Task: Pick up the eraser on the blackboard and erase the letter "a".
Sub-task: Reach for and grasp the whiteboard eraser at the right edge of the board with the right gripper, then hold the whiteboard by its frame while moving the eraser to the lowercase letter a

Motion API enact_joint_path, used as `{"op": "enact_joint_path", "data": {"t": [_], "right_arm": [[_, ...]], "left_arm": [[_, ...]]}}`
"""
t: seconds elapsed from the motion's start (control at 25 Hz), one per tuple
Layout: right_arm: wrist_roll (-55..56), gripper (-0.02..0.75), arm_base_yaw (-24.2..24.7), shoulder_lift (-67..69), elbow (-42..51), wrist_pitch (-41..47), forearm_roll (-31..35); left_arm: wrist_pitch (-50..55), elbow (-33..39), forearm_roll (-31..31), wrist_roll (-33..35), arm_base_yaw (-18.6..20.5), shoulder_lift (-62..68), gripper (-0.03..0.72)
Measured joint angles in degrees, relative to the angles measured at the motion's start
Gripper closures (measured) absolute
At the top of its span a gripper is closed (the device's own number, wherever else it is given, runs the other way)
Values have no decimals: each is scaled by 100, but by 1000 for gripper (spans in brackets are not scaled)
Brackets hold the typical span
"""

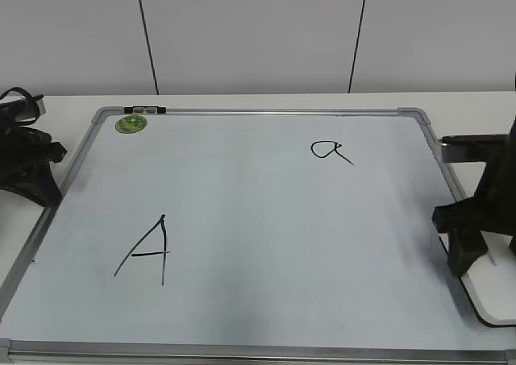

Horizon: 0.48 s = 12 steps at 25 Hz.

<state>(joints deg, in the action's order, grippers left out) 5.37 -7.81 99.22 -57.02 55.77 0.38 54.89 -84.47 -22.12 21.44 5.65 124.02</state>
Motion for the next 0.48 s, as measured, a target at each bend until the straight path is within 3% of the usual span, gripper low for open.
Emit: {"op": "enact_joint_path", "data": {"t": [0.2,0.48], "right_arm": [[0,213,0,0,-670,571,0],[-22,213,0,181,-1986,658,46]], "left_arm": [[0,0,-9,0,0,0,655],[0,0,-9,0,0,0,655]]}}
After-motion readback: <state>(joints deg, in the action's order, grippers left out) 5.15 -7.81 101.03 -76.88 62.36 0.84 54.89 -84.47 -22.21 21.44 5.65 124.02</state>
